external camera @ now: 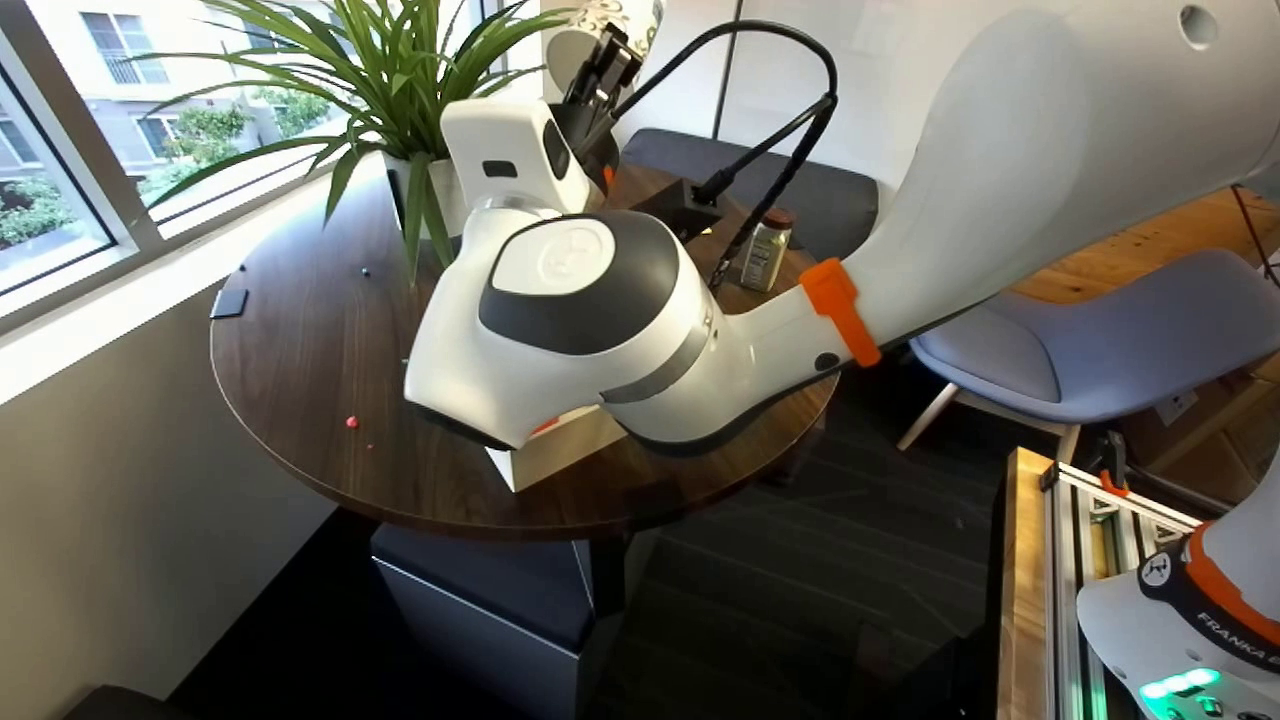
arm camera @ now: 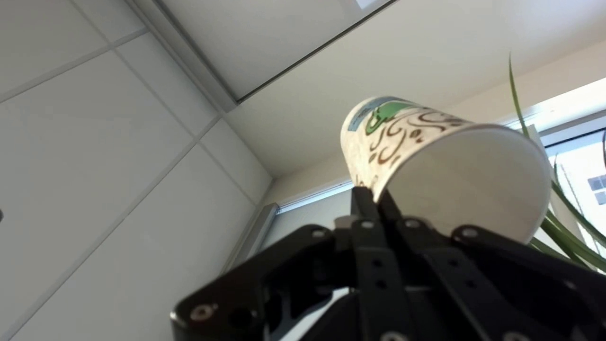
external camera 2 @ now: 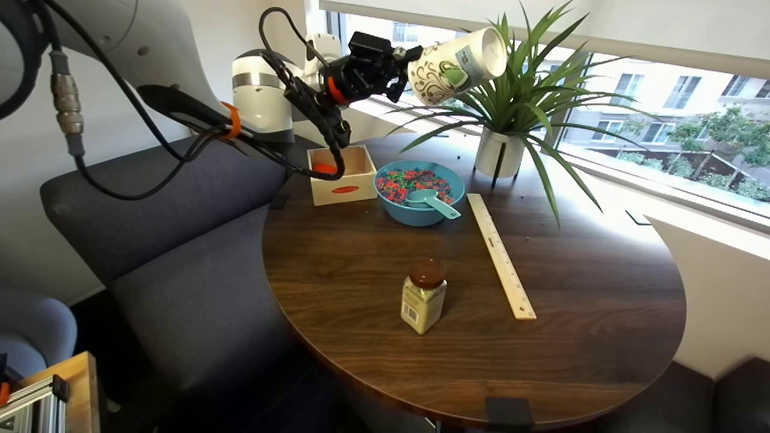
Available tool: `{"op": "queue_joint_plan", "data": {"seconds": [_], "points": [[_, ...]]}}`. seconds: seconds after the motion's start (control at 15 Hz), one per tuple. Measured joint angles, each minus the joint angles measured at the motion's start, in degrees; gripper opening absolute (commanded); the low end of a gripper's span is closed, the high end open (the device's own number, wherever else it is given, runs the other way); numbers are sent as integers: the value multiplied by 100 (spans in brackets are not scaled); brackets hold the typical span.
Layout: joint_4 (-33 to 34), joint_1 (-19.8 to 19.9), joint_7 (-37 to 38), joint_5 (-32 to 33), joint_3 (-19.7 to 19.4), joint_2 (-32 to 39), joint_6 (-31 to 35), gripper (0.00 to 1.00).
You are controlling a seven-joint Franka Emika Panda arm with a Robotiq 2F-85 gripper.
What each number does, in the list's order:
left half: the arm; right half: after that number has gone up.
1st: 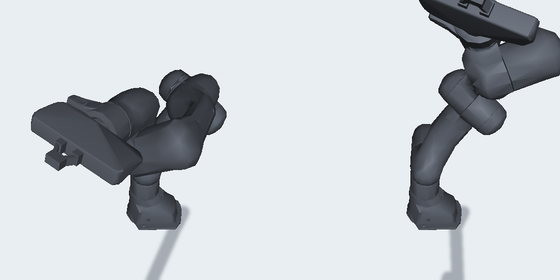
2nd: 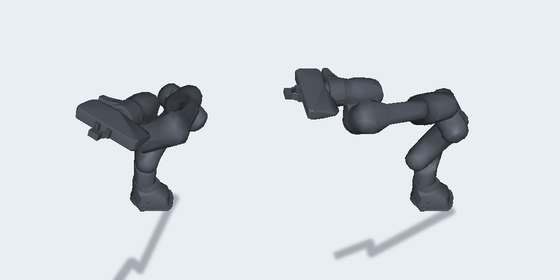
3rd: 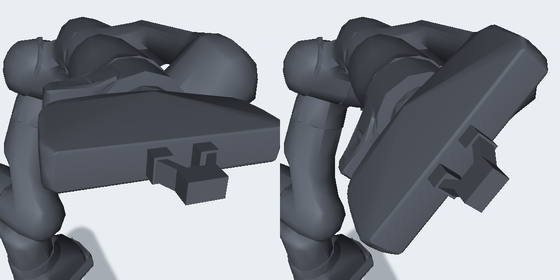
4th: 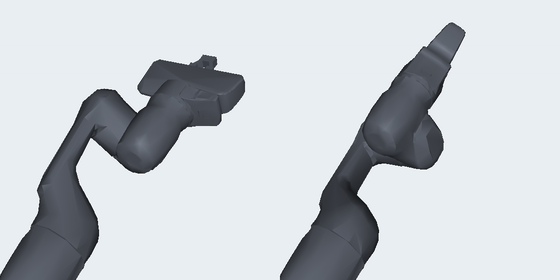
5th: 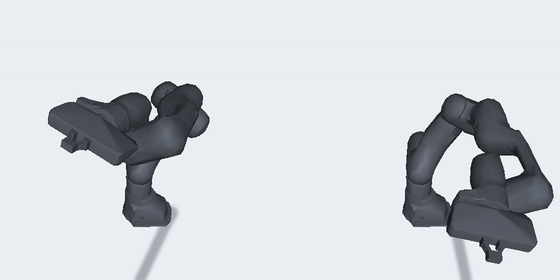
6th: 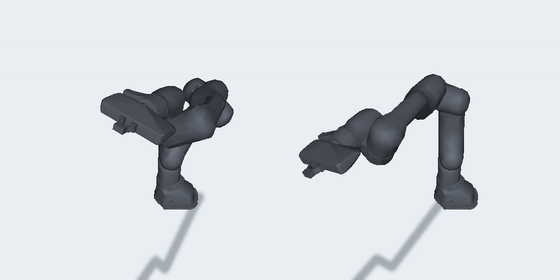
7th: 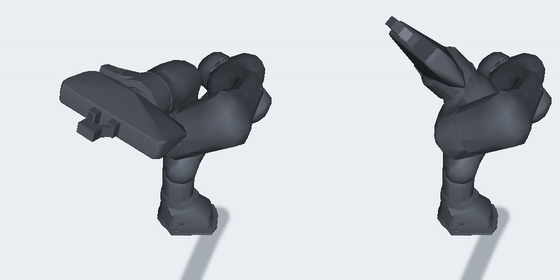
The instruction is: Pour the contents of the paper cup into the blue bowl
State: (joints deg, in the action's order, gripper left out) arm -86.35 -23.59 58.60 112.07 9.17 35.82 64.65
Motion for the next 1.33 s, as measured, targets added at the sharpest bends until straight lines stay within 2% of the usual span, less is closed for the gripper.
{"op": "queue_joint_plan", "data": {"seconds": [0.27, 0.53, 1.0, 1.33], "points": [[-4, 30, -267, -35, 51, -3, -1, 1], [-22, 280, -416, -815, 346, -164, 457, 1], [-311, 1140, -1049, -2303, 421, -1663, 2521, 1], [-341, 1638, -1830, -3847, 228, -2522, 3920, 1]]}}
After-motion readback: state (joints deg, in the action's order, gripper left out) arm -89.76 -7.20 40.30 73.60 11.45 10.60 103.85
